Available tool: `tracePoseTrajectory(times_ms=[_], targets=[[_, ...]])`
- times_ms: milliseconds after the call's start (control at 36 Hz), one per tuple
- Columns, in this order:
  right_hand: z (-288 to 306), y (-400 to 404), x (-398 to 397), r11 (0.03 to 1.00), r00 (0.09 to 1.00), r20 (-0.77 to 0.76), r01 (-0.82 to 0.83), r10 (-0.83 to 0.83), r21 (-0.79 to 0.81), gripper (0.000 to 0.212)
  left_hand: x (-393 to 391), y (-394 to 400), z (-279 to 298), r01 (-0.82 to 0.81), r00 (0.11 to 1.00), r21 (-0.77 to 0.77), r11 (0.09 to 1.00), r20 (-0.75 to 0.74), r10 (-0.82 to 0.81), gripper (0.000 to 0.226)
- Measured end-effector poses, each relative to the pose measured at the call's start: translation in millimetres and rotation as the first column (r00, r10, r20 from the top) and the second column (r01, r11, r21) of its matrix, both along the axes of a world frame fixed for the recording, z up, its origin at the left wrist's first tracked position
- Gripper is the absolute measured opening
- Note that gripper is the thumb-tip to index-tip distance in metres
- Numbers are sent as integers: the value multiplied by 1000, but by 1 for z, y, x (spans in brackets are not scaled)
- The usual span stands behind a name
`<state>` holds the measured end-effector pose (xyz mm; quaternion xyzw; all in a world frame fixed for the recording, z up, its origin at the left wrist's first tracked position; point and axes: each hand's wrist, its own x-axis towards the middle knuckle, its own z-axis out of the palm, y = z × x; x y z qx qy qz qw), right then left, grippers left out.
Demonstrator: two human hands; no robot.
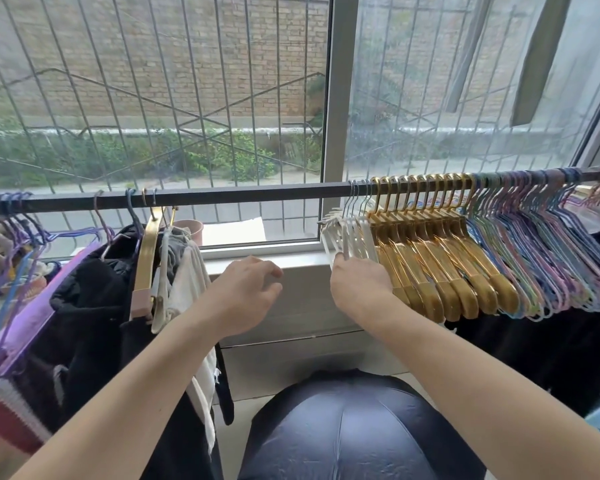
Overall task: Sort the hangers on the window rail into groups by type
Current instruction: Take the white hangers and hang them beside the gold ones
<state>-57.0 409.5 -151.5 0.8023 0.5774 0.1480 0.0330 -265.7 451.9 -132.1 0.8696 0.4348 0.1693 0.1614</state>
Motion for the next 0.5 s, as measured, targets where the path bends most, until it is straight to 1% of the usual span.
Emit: tracePoseTrajectory(times_ms=[56,167,278,444,500], targets=[[2,1,2,1000,1000,0,11,-11,-1,45,-1,2,-2,-2,1000,-11,1000,3,2,33],[1,2,10,999,999,3,43,-43,2,49,-2,4,-7,1,1000,-10,1000,0,-1,33],[0,3,13,999,999,11,39,-39,1,53,-4,5,-8,4,1000,-7,1000,-14,-5,33],[5,2,15,1000,1000,-20,-2,2,-29,39,-3,6,-1,4,999,1,1000,-52,-4,34],[8,0,16,999,999,-34,-26,24,-44,37,0,6,3,12,998,10,1000,-56,-11,34]])
